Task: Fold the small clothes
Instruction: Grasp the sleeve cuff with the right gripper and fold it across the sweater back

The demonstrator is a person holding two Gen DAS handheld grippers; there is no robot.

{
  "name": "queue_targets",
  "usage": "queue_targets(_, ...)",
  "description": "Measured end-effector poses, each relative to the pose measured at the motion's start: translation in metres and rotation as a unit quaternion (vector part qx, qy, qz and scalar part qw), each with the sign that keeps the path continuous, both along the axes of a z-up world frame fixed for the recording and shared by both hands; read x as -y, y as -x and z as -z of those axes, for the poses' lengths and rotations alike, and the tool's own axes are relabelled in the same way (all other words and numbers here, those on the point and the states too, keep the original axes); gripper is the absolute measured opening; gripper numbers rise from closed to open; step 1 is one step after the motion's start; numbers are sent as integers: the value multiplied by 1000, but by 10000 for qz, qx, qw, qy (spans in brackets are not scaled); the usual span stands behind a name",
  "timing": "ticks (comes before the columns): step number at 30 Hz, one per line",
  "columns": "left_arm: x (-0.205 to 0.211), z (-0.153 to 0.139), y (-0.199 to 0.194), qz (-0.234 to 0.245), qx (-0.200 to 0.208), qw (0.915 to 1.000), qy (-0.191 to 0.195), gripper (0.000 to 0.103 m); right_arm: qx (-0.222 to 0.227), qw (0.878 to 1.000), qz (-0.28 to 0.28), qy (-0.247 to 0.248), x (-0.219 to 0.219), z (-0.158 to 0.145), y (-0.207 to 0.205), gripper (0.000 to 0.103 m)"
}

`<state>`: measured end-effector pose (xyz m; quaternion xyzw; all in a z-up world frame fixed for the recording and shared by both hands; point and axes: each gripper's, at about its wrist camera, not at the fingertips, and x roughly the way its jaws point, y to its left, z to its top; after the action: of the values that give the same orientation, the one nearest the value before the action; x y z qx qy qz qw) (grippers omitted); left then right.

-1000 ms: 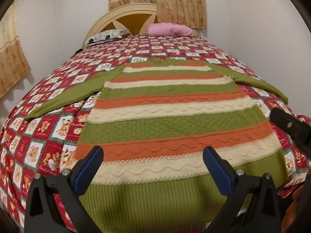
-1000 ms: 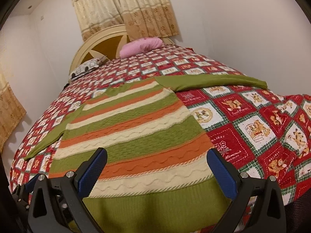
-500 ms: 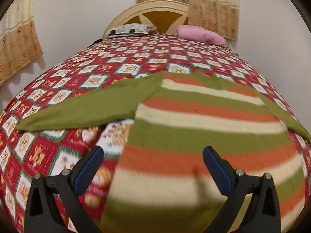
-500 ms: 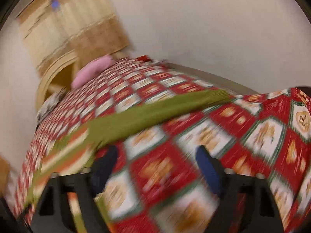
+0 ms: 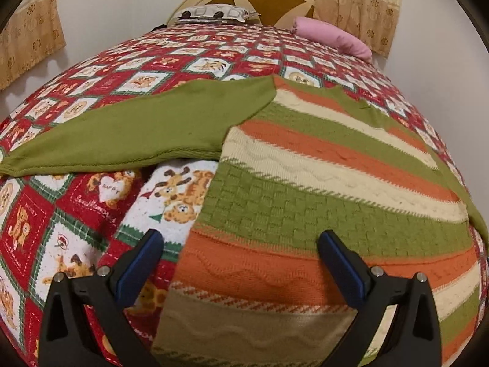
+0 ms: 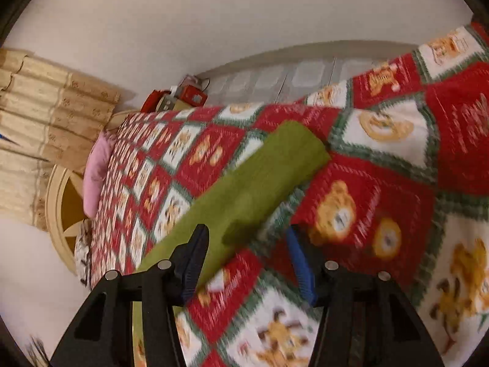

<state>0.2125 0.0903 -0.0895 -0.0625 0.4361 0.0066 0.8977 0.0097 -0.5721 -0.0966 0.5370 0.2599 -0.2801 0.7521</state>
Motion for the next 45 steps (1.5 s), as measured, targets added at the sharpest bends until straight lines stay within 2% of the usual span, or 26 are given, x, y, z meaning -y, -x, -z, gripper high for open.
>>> queue_targets(3,-3,1,-6,6,3,10000,56,103,-52,10000,58,-37,11,6,-10,44)
queue_targets(7,-3,2,-6,8,-4,10000,73,103,-433,9988,-133,164,13,2,-16,9)
queue_targets(9,-4,2,-6,9,-3,10000,80,103,-284,9994,-179,111,14,-7,-14,8)
queue_targets(12,-4,2,-5,9,2,10000,79,103,12,9985,-272,469,8,-40,-9,8)
queue_targets(14,-4,2,-5,9,7,10000,93,103,272,9959,-489,707,-2,-69,-13,8)
queue_targets(16,-4,2,-6,9,13,9999,104,103,630,9922,-769,746,-15,-94,-20,8)
queue_targets(19,-5,3,-5,12,28,9999,125,103,1131,9837,-1300,511,-44,-115,-39,8)
queue_targets(21,-6,3,-5,12,40,9999,157,103,1162,9783,-1623,559,-71,-125,-55,8)
queue_targets(24,-8,3,-4,16,59,9998,205,103,1145,9601,-2385,909,-142,-141,-90,8)
queue_targets(26,-9,3,-3,17,76,9997,246,103,1197,9471,-2819,954,-186,-143,-112,8)
queue_targets(29,-12,3,-1,18,116,9993,344,103,1199,9275,-3443,830,-256,-134,-148,8)
queue_targets(34,-19,2,3,-18,243,9977,630,103,961,8875,-4356,1160,-372,-109,-201,8)
queue_targets(38,-28,1,6,-94,364,9949,936,103,771,8637,-4894,923,-435,-76,-229,8)
queue_targets(43,-31,1,7,-119,413,9934,1063,103,449,8366,-5353,1072,-501,-41,-246,8)
queue_targets(45,-31,1,7,-121,420,9931,1091,103,365,8303,-5457,1076,-515,-30,-247,8)
